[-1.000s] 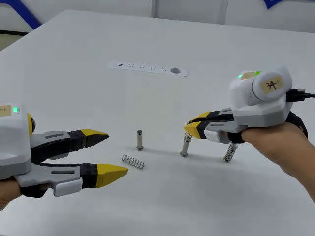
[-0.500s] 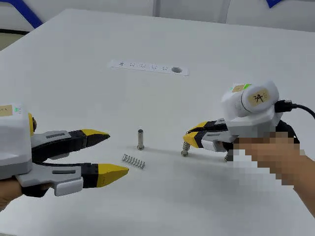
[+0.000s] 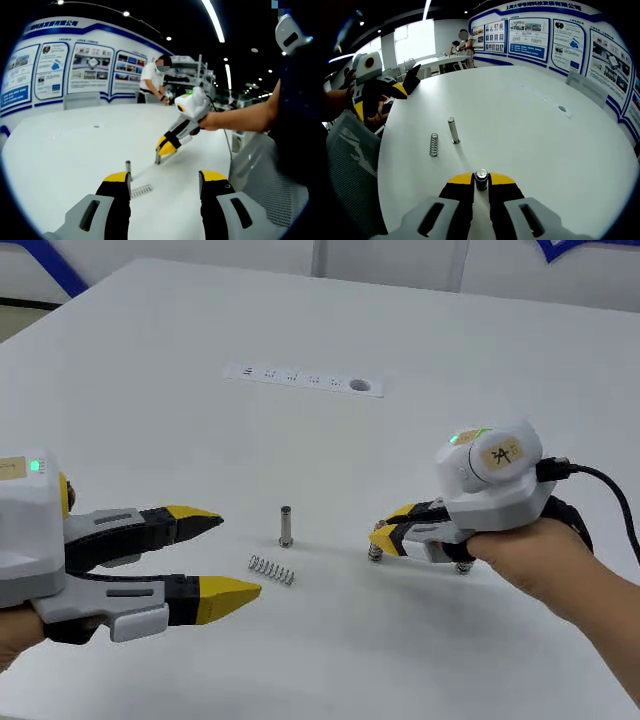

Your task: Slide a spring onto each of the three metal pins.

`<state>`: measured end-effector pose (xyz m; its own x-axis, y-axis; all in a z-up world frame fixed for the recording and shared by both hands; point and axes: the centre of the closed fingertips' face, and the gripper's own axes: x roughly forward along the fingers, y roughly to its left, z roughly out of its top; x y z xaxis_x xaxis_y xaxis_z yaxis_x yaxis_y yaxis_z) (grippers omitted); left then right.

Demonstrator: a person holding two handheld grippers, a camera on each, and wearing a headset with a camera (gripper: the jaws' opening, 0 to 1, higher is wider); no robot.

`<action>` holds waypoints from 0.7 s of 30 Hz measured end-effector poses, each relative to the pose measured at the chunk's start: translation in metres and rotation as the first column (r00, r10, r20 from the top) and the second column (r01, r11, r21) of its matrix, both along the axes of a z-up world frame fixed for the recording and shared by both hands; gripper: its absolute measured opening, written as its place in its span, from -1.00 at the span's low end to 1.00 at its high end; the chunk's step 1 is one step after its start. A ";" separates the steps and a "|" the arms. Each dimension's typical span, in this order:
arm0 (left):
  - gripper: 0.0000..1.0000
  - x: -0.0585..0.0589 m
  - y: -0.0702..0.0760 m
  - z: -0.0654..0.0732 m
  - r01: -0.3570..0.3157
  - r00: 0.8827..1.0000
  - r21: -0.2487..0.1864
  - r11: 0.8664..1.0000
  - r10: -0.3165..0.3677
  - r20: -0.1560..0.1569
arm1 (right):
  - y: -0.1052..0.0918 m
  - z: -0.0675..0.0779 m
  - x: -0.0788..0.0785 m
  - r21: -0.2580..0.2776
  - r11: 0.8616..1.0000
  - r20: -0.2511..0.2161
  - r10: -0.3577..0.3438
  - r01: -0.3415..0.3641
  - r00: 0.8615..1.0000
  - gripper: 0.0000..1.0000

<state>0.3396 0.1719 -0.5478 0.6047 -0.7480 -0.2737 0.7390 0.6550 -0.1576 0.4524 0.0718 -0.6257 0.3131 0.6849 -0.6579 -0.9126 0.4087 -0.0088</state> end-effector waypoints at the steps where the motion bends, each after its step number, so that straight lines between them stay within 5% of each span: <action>1: 0.13 0.000 0.000 0.000 0.000 1.000 0.000 1.000 0.000 0.001 | -0.001 -0.001 0.000 -0.005 1.000 -0.002 -0.002 0.001 1.000 -0.76; 12: 0.13 0.000 -0.001 0.002 0.001 1.000 -0.003 1.000 0.000 0.008 | -0.015 -0.008 -0.005 -0.029 0.999 -0.014 -0.017 0.017 1.000 -0.70; 21: 0.13 -0.001 -0.001 0.001 0.000 1.000 -0.005 1.000 0.000 0.009 | -0.020 -0.008 -0.030 -0.060 0.998 -0.015 0.011 -0.012 1.000 -0.69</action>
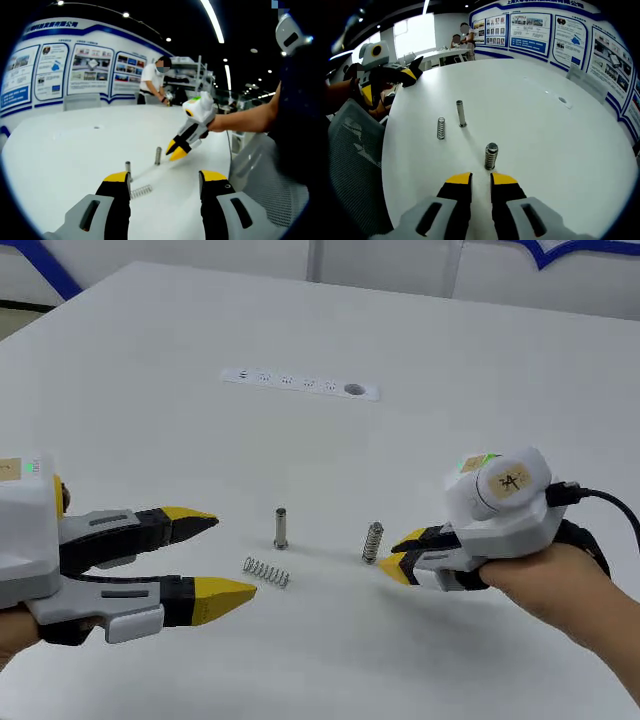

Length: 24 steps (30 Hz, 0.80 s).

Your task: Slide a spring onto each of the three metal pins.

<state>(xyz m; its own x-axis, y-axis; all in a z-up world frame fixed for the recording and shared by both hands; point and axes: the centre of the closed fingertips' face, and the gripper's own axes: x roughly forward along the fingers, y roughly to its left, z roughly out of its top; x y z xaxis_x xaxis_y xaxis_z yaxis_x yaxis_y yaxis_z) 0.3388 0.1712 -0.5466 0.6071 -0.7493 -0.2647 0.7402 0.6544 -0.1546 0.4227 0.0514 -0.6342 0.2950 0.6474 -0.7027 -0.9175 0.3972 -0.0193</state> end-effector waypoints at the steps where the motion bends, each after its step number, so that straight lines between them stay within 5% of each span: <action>1: 0.13 0.000 0.000 0.000 0.000 1.000 0.000 1.000 0.000 0.000 | 0.001 0.000 -0.002 -0.002 1.000 0.000 0.006 -0.006 1.000 -0.69; 15: 0.12 -0.002 0.001 0.000 -0.001 1.000 0.004 1.000 0.001 0.001 | 0.047 0.011 -0.034 0.009 0.991 0.011 0.134 -0.134 0.991 -0.69; 24: 0.12 -0.003 0.002 -0.001 -0.006 1.000 0.008 1.000 0.006 -0.003 | 0.081 0.002 -0.040 0.010 0.979 0.002 0.204 -0.204 0.979 -0.69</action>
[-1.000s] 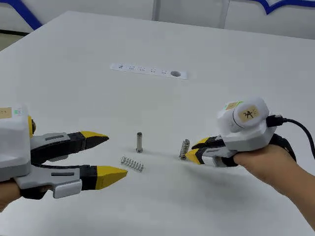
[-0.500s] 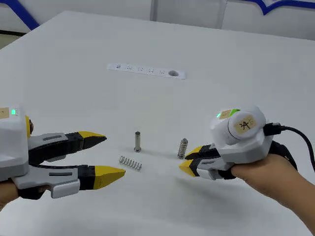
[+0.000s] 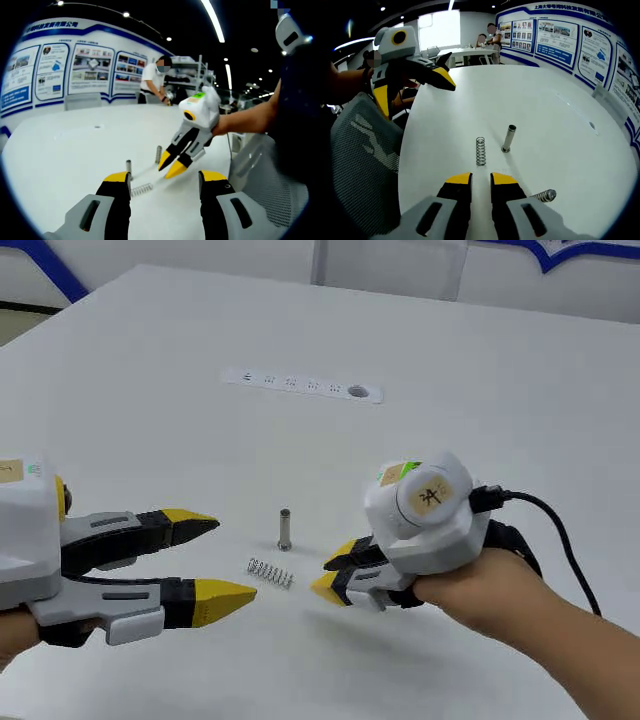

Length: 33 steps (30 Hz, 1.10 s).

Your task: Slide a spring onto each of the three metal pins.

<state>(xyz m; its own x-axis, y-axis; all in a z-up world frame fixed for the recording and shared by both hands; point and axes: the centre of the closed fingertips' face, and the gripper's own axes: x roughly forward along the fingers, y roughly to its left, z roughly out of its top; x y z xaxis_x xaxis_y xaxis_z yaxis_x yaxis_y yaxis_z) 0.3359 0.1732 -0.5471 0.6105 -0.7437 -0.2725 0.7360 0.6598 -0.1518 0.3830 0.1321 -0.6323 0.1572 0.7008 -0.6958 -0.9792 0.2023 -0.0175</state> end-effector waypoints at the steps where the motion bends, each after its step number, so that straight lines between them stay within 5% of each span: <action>1: 0.12 0.000 0.000 0.000 0.000 1.000 0.001 1.000 0.000 -0.001 | 0.004 -0.002 0.000 -0.001 1.000 -0.002 0.005 -0.005 1.000 -0.69; 18: 0.11 -0.001 0.005 -0.002 -0.012 1.000 0.013 1.000 0.012 -0.013 | 0.028 -0.030 0.006 -0.022 0.999 -0.035 0.023 -0.023 0.999 -0.68; 33: 0.09 -0.003 0.006 -0.006 -0.011 1.000 0.025 1.000 0.012 -0.024 | 0.023 -0.022 0.004 -0.024 0.999 -0.020 0.034 -0.034 0.999 -0.77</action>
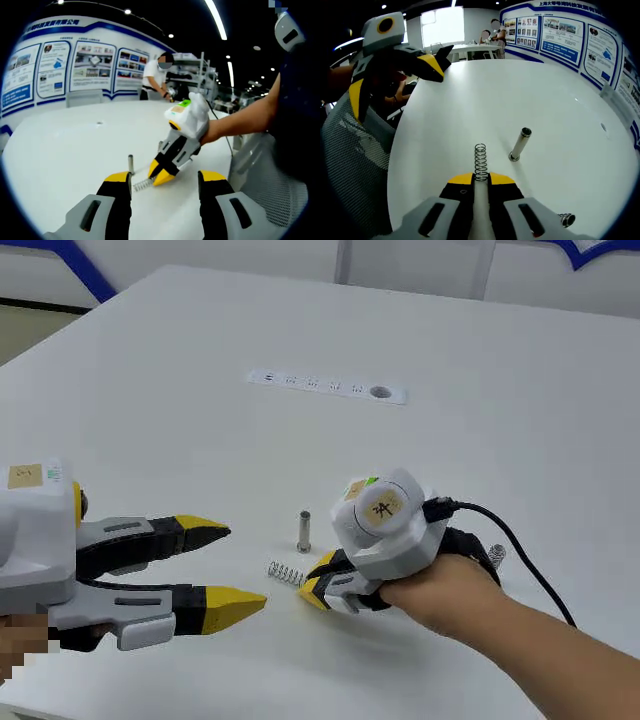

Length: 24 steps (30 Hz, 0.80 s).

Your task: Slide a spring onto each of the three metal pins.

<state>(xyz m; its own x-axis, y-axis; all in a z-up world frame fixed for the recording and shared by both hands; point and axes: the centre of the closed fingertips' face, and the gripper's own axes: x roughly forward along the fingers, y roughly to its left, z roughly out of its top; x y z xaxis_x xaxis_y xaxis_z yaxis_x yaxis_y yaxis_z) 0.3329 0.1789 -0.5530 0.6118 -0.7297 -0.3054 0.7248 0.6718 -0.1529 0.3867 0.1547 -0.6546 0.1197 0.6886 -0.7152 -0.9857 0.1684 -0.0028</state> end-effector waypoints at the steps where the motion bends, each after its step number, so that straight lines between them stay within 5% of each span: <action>1: 0.09 0.000 0.000 -0.001 0.002 1.000 0.002 1.000 -0.002 -0.001 | -0.001 0.002 -0.001 -0.002 1.000 0.000 0.003 -0.003 1.000 -0.77; 5: 0.09 -0.001 -0.005 -0.008 0.022 1.000 0.021 1.000 -0.021 -0.015 | -0.007 0.009 -0.006 -0.012 1.000 0.010 0.021 -0.021 1.000 -0.77; 14: 0.06 -0.007 -0.018 -0.026 0.113 0.994 0.142 0.983 -0.110 -0.026 | -0.022 0.037 -0.035 -0.057 0.990 -0.010 0.127 -0.127 0.992 -0.77; 24: -0.14 -0.010 -0.026 -0.032 0.193 0.980 0.217 0.957 -0.200 0.007 | -0.023 0.056 -0.059 -0.088 0.974 -0.018 0.209 -0.210 0.978 -0.77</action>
